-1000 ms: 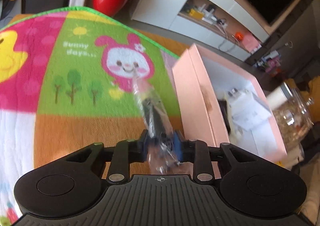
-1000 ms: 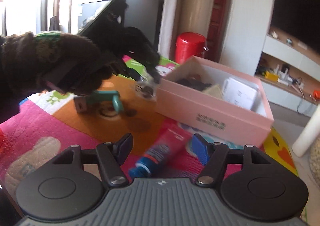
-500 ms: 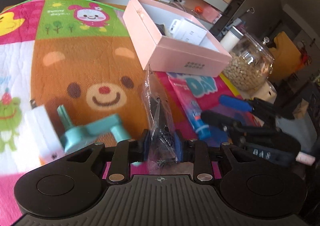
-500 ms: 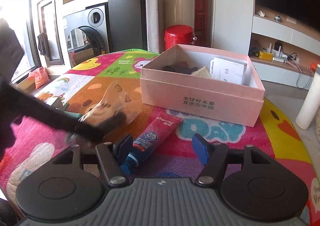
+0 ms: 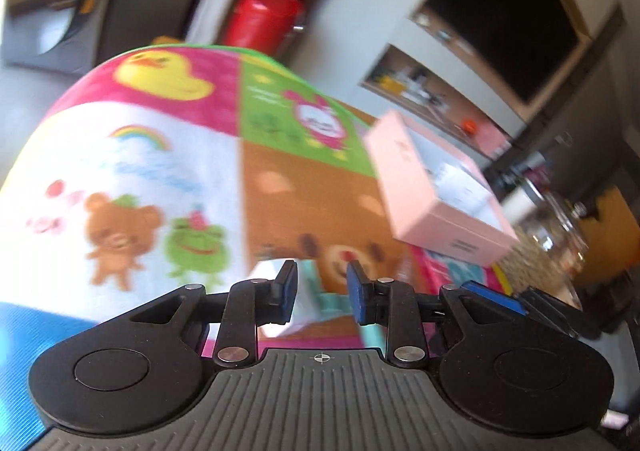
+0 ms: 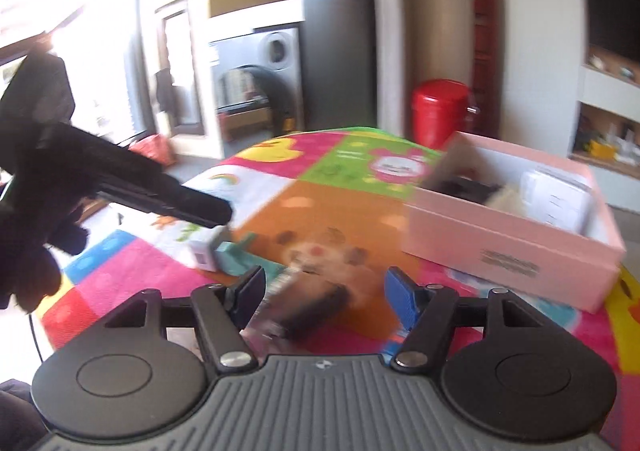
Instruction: Organize rigid objects
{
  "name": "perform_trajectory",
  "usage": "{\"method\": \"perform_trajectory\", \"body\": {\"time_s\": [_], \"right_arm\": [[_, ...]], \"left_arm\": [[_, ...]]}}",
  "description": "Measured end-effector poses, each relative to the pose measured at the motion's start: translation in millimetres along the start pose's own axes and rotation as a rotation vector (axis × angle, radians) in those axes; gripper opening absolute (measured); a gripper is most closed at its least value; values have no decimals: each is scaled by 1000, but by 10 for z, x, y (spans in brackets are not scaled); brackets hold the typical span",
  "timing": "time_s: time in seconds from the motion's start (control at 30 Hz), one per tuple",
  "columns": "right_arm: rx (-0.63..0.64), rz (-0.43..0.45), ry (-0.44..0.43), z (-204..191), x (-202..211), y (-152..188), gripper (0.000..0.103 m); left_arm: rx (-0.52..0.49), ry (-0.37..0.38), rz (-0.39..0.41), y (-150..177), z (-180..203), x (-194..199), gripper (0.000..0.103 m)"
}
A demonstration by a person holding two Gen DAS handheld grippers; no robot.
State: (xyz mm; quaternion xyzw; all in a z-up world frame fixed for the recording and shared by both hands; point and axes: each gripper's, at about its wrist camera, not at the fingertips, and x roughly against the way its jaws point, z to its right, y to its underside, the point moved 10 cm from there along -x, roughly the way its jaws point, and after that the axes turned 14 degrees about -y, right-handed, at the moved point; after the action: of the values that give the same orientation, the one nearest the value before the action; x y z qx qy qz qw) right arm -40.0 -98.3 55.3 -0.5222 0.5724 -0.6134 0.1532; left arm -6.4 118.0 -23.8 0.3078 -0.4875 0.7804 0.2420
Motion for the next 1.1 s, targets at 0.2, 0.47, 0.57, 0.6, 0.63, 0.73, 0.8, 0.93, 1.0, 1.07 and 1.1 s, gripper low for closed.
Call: {"method": "perform_trajectory", "body": {"time_s": [0.2, 0.47, 0.57, 0.6, 0.63, 0.73, 0.8, 0.93, 1.0, 1.07, 1.1], "right_arm": [[105, -94, -79, -409, -647, -123, 66], [38, -186, -27, -115, -817, 89, 29], [26, -184, 9, -18, -735, 87, 28], [20, -177, 25, 20, -704, 73, 27], [9, -164, 40, 66, -671, 44, 27], [-39, -92, 53, 177, -510, -118, 27], [-67, -23, 70, 261, -339, -277, 27], [-90, 86, 137, 466, 79, -475, 27], [-81, 98, 194, 592, 265, -446, 27], [-67, 85, 268, 720, 406, -341, 27], [-68, 72, 297, 781, 476, -260, 27]], "left_arm": [[126, 12, -29, -6, -302, -96, 30], [139, 74, -59, 45, -258, -258, 35], [120, 83, -71, 49, -163, -373, 36], [114, 89, -78, 53, -119, -413, 36], [109, 98, -83, 54, -75, -445, 37], [90, 125, -89, 56, 72, -497, 36], [81, 139, -58, 23, 151, -447, 36], [-11, 95, 105, -150, 266, -136, 36], [-66, 141, 118, -156, 411, -7, 36], [-135, 201, 84, -68, 614, 53, 36], [-179, 219, 69, 5, 731, 64, 36]]}}
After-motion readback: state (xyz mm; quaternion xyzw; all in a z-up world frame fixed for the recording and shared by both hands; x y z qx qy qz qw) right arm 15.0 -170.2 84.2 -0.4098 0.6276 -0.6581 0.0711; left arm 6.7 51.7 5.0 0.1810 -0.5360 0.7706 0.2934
